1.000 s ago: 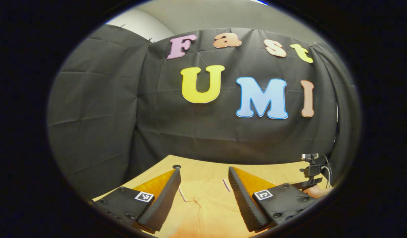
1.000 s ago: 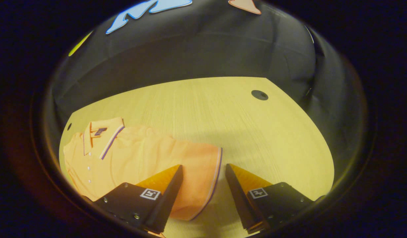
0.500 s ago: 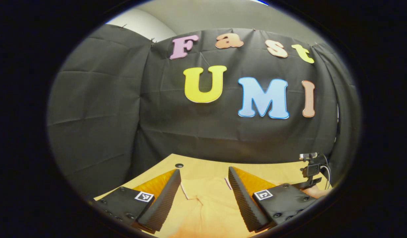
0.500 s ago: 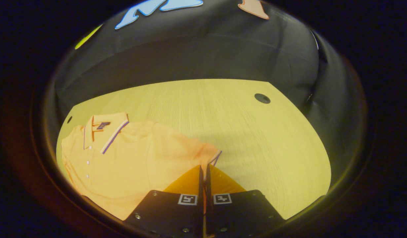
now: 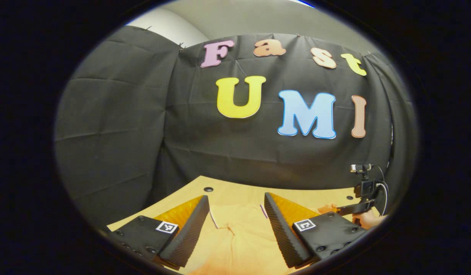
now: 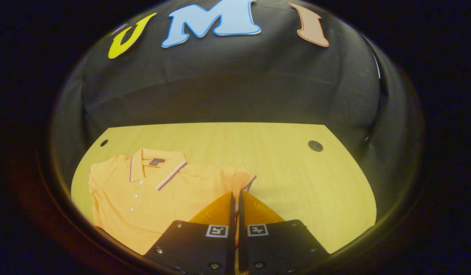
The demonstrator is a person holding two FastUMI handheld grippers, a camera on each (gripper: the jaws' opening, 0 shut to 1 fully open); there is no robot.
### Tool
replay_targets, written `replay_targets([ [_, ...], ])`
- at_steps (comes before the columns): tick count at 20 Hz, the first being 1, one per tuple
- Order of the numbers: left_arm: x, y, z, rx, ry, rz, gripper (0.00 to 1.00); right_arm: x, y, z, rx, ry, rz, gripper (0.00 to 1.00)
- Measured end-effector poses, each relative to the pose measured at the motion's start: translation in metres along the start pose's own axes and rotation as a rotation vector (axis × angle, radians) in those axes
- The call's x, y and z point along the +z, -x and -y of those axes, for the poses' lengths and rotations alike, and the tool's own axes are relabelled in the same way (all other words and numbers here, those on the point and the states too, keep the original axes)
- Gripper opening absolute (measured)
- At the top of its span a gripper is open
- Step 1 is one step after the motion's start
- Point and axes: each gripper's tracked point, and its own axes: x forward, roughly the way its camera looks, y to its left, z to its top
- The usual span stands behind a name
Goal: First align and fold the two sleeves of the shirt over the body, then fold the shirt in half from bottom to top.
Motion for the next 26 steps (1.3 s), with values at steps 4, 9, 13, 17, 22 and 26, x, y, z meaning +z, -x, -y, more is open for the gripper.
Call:
replay_targets([
  [4,-0.003,0.006,-0.004,0.010,0.000,0.007,0.95,-0.004,0.004,-0.030,0.060,0.067,0.000,0.04],
  [9,-0.008,0.010,-0.015,0.040,0.007,0.000,0.95,-0.016,0.000,-0.054,0.099,0.119,-0.021,0.04],
  [13,-0.014,0.012,-0.020,0.047,0.015,-0.001,0.94,-0.031,-0.005,-0.069,0.131,0.138,-0.068,0.05],
  [17,-0.021,0.007,-0.024,0.052,0.016,-0.019,0.95,-0.040,-0.009,-0.078,0.145,0.149,-0.092,0.02],
  [22,-0.030,-0.005,-0.028,0.048,0.030,-0.035,0.95,-0.040,-0.005,-0.084,0.161,0.135,-0.097,0.21],
  [26,-0.038,-0.018,-0.026,0.021,0.042,-0.054,0.94,-0.033,0.010,-0.084,0.156,0.133,-0.079,0.48],
])
